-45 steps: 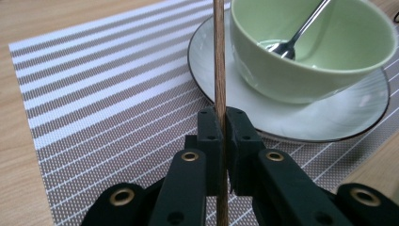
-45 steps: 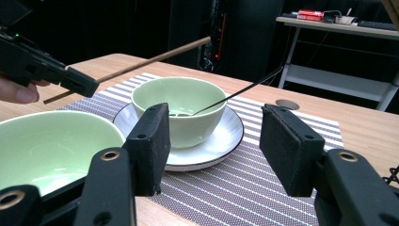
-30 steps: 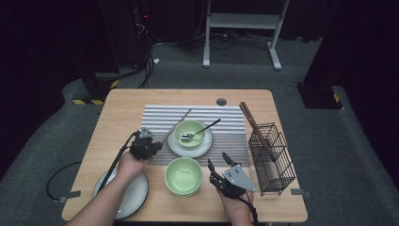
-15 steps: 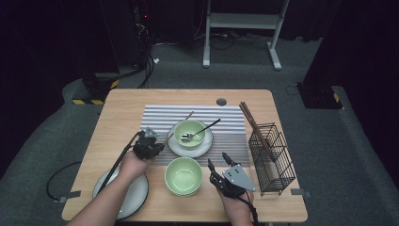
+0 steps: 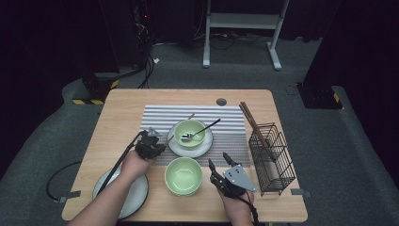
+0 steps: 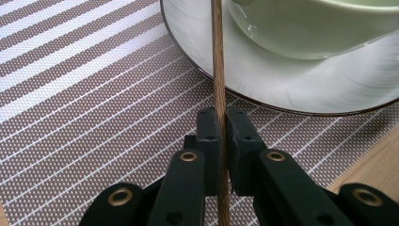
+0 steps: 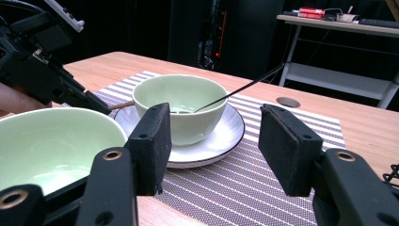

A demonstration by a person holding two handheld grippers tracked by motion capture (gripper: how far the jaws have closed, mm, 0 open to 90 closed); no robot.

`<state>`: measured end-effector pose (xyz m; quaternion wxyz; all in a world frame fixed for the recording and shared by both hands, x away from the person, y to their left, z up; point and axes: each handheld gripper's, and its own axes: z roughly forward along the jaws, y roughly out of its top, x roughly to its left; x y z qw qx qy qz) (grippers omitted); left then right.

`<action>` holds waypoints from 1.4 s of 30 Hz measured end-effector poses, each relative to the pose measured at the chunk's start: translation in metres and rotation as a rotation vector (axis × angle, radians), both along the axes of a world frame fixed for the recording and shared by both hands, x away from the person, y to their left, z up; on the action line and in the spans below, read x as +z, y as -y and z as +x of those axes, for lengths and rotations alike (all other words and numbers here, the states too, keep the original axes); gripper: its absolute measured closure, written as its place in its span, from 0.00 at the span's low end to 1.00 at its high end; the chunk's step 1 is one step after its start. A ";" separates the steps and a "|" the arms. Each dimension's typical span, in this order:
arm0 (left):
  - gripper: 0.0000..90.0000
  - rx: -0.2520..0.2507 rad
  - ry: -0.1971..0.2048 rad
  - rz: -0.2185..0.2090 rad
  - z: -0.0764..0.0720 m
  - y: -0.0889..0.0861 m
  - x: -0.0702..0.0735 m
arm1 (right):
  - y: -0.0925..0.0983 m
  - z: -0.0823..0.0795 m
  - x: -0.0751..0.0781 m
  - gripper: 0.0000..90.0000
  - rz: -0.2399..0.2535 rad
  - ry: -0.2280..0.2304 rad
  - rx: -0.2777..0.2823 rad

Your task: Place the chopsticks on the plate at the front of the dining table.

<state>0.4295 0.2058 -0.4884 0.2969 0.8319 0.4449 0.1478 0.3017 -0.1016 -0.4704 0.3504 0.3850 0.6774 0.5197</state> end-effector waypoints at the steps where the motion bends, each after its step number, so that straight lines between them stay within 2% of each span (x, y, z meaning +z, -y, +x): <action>1: 0.93 -0.002 0.002 0.004 0.000 0.000 0.000 | 0.000 0.000 0.000 0.49 0.000 -0.001 0.000; 15: 0.90 -0.029 0.012 -0.008 -0.003 0.004 0.000 | -0.002 0.000 -0.001 0.50 -0.005 -0.004 0.004; 23: 0.87 -0.029 0.018 -0.017 -0.004 0.004 0.001 | -0.002 -0.001 -0.001 0.50 -0.003 -0.005 0.003; 27: 0.84 -0.033 0.043 -0.015 -0.006 0.004 0.004 | -0.001 0.000 -0.001 0.50 -0.004 -0.005 0.001; 36: 0.72 -0.032 0.074 -0.068 -0.012 -0.002 0.010 | -0.003 -0.001 0.000 0.52 -0.001 0.001 -0.003; 38: 0.72 -0.027 0.082 -0.081 -0.012 -0.004 0.009 | -0.003 0.000 0.001 0.56 -0.007 -0.005 -0.013; 42: 0.67 -0.019 0.089 -0.103 -0.013 -0.009 0.008 | -0.002 0.002 0.003 0.55 -0.017 -0.006 -0.035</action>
